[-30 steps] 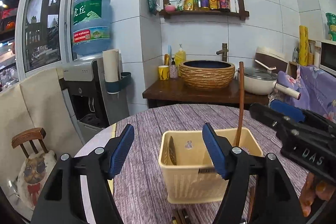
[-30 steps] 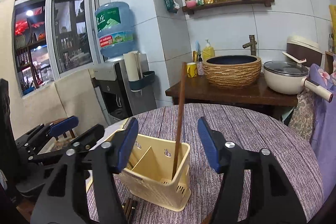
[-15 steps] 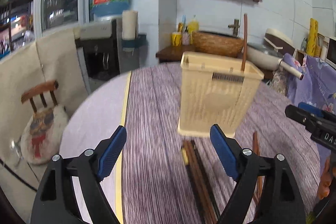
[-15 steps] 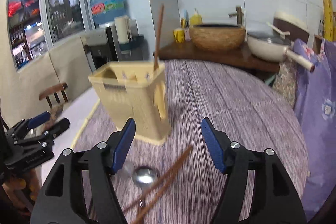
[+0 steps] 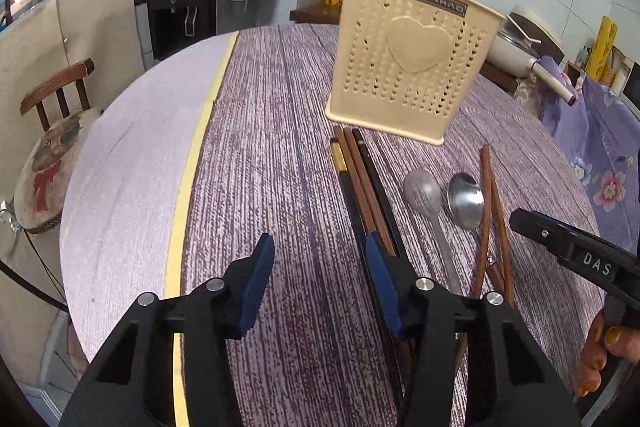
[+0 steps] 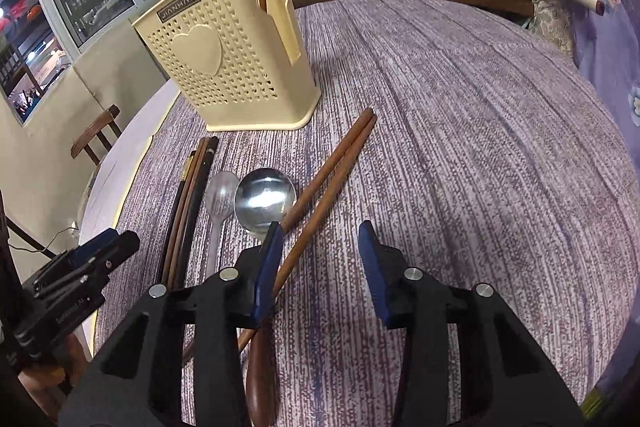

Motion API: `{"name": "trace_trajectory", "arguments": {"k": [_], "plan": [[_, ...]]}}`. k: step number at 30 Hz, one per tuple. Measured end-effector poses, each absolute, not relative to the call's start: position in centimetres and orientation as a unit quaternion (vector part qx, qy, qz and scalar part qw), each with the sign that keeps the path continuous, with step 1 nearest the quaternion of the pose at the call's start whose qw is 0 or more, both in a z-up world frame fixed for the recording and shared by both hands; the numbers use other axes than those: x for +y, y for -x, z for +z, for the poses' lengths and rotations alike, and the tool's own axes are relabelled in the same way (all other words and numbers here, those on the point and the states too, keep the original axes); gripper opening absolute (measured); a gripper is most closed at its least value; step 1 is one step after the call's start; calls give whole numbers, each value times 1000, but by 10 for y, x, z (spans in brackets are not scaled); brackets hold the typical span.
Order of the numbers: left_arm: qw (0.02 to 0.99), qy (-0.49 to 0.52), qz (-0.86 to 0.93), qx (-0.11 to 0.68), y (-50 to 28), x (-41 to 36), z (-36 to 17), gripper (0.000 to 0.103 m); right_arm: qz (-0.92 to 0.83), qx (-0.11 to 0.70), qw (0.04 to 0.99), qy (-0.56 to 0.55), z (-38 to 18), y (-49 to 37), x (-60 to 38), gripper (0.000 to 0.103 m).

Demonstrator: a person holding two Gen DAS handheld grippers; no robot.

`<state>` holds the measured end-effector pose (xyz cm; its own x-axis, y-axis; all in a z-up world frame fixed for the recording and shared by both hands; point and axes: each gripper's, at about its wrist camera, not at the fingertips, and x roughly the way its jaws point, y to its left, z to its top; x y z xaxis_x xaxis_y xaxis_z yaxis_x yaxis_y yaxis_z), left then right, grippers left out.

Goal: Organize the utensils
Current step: 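Grasp another brown chopstick with the right tool while the left grasps a black gold-tipped chopstick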

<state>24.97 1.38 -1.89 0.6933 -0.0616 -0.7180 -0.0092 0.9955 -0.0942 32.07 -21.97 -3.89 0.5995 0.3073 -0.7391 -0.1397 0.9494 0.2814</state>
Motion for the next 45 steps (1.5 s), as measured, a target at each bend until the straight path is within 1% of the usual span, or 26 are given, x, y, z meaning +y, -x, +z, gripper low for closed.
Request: {"name": "trace_trajectory", "arguments": {"k": [2, 7, 13, 17, 20, 25, 31, 35, 45], "plan": [[918, 43, -19, 394, -250, 11, -20, 47, 120, 433, 889, -94, -41, -323, -216, 36], [915, 24, -24, 401, -254, 0, -23, 46, 111, 436, 889, -84, -43, -325, -213, 36], [912, 12, -16, 410, -262, -7, -32, 43, 108, 440, 890, -62, -43, -327, -209, 35], [911, 1, 6, 411, -263, -1, -32, 41, 108, 442, 889, -57, -40, -329, -217, 31], [909, 16, 5, 416, -264, 12, -32, 41, 96, 443, 890, -60, -40, -329, -230, 28], [906, 37, 5, 421, -270, 20, -27, 41, 87, 444, 888, -79, -39, -334, -244, 28], [903, 31, 5, 428, -285, 15, -27, 41, 81, 453, 882, -96, -46, -351, -245, 28], [901, 33, 14, 433, -297, 18, -29, 41, 57, 452, 884, -101, -46, -368, -247, 25], [893, 29, 31, 449, -327, 20, -26, 40, 12, 448, 892, -57, -45, -400, -233, 19]]}}
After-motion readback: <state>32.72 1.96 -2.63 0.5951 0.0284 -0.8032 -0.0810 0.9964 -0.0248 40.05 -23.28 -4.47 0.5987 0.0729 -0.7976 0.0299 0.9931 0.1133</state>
